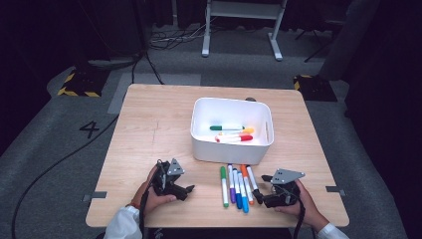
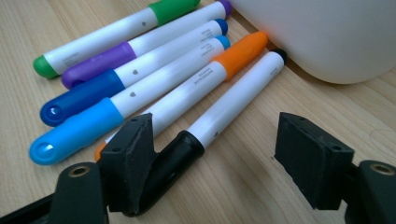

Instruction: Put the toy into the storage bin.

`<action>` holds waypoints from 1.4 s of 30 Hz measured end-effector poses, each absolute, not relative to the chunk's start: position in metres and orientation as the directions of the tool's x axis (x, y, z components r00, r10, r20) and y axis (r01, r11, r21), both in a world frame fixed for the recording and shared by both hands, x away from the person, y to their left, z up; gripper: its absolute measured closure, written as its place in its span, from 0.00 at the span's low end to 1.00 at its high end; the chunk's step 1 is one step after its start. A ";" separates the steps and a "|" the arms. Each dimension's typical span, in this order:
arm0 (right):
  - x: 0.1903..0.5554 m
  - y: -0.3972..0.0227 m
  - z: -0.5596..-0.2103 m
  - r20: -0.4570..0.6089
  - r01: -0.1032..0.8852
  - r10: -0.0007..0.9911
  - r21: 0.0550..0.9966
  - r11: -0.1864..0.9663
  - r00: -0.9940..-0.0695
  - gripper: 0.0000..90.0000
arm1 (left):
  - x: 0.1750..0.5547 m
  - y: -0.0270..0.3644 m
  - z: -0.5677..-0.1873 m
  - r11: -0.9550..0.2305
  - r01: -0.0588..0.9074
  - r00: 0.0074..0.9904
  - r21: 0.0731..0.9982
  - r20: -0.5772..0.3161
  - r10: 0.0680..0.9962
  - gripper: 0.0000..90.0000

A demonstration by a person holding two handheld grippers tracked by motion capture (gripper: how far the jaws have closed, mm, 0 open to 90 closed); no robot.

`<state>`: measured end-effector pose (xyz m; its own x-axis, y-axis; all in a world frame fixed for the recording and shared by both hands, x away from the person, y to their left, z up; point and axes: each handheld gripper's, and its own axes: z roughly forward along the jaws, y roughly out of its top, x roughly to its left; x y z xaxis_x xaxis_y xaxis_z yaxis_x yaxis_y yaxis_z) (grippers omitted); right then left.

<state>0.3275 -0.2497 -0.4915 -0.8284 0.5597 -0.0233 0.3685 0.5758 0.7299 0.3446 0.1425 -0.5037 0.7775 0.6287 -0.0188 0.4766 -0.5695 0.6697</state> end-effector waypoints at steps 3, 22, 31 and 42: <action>0.330 -0.254 -0.493 -0.041 0.378 0.579 0.720 0.582 -0.815 0.39 | 0.345 0.143 -0.504 -0.569 0.476 0.778 0.670 -0.020 0.628 0.10; 0.351 -0.300 -0.497 -0.009 0.405 0.604 0.733 0.547 -0.797 0.77 | 0.344 0.143 -0.504 -0.568 0.477 0.777 0.670 -0.019 0.629 0.10; 0.348 -0.304 -0.496 -0.008 0.393 0.581 0.729 0.561 -0.814 0.83 | 0.344 0.143 -0.504 -0.568 0.477 0.777 0.670 -0.019 0.629 0.10; 0.340 -0.322 -0.482 -0.015 0.376 0.595 0.761 0.528 -0.804 0.84 | 0.345 0.143 -0.504 -0.569 0.477 0.777 0.670 -0.019 0.629 0.10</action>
<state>0.3396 -0.3222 -0.4822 -0.8037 0.5948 -0.0153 0.3764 0.5282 0.7611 0.3445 0.1425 -0.5037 0.7772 0.6289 -0.0194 0.4768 -0.5686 0.6703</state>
